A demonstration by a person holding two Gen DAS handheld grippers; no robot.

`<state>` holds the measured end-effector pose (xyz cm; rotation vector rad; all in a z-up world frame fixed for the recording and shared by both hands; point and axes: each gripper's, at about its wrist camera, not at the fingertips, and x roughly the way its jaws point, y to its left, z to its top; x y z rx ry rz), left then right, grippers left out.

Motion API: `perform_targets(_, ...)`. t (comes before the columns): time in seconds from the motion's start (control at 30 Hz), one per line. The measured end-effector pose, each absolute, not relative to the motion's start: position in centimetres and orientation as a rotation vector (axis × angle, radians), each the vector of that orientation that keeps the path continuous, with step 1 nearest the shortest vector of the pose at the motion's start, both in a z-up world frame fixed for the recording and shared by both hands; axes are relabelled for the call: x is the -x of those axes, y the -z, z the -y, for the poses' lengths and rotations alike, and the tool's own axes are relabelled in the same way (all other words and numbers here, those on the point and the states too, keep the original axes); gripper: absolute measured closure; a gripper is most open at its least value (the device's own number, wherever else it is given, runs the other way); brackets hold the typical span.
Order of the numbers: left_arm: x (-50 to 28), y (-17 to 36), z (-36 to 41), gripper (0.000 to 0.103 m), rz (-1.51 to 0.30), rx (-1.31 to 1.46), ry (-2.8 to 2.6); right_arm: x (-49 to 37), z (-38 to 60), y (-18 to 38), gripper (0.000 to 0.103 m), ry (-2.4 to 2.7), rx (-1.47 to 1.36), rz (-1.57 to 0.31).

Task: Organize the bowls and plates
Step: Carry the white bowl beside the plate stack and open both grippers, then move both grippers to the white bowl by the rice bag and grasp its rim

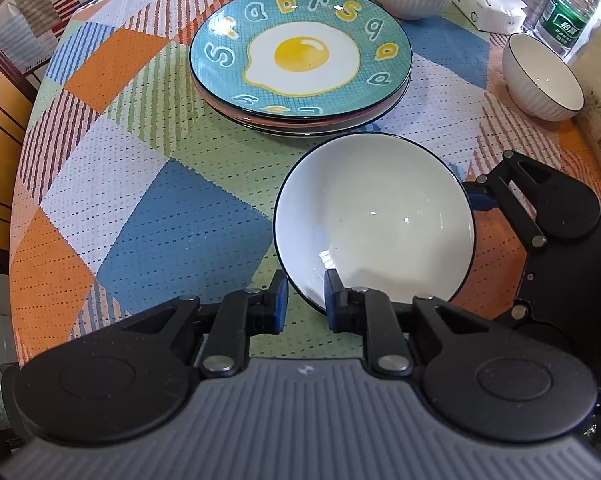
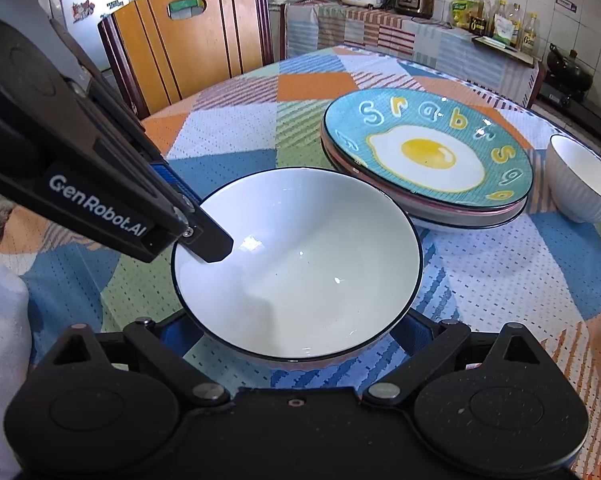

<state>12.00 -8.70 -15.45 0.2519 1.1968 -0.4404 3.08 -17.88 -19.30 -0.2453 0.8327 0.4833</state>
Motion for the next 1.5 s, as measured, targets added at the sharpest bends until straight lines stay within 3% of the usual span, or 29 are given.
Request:
perform_targets(0.6, -10.5, 11.1, 9.4, 0.064, -1.181, -0.254, 0.496, -0.9, 20.7, 14.3, 0.004, -0.471, 0.246, -0.785)
perform_targets(1.1, -9.5, 5.6, 12.6, 0.060, -1.121, -0.267, 0.597, 2.5, 31.0, 7.8, 0.004, -0.198, -0.009, -0.717)
perform_targets(1.5, -11.2, 3.8, 17.7, 0.055, -1.063, -0.233, 0.684, 2.2, 35.4, 9.6, 0.004, 0.014, -0.031, -0.745)
